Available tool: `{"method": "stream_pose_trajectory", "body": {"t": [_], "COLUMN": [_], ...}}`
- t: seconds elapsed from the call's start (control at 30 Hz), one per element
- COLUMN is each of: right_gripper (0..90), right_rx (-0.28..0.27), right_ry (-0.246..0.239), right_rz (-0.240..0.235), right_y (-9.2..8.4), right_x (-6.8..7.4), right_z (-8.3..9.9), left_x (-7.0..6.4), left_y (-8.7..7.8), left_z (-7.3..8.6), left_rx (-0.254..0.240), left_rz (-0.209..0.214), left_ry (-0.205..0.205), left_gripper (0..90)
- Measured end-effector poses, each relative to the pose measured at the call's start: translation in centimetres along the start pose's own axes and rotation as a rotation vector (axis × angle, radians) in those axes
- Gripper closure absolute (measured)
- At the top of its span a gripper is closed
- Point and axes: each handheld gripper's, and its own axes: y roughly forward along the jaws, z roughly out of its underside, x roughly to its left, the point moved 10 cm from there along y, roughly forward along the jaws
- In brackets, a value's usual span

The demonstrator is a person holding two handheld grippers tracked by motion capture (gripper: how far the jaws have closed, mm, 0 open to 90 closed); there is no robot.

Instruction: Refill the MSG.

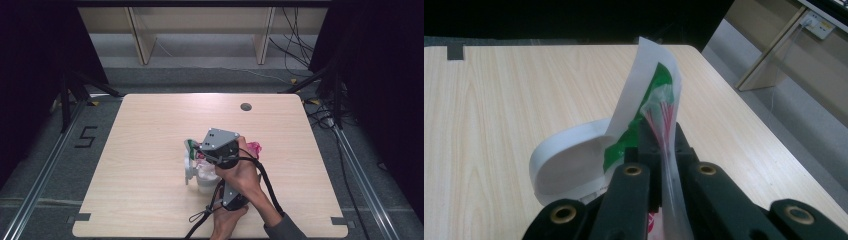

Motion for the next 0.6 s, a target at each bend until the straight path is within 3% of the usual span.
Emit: {"method": "stream_pose_trajectory", "body": {"t": [0.2, 0.5, 0.6], "right_gripper": [89.8, 89.9, 89.8], "right_rx": [-0.002, 0.007, -0.005], "right_ry": [-0.016, 0.01, -0.009], "right_rz": [-0.004, 0.005, -0.003], "right_y": [0.01, 0.21, 0.13], "right_x": [0.26, 0.17, 0.11], "right_z": [-0.16, 0.14, -0.06], "left_x": [0.15, 0.07, 0.18], "left_y": [-0.08, 0.01, -0.03], "left_z": [0.0, 0.04, 0.07], "left_rx": [0.001, -0.002, 0.002], "left_rz": [-0.007, 0.0, -0.008], "left_ry": [0.003, -0.002, 0.0], "left_gripper": [73.4, 73.4, 73.4]}}
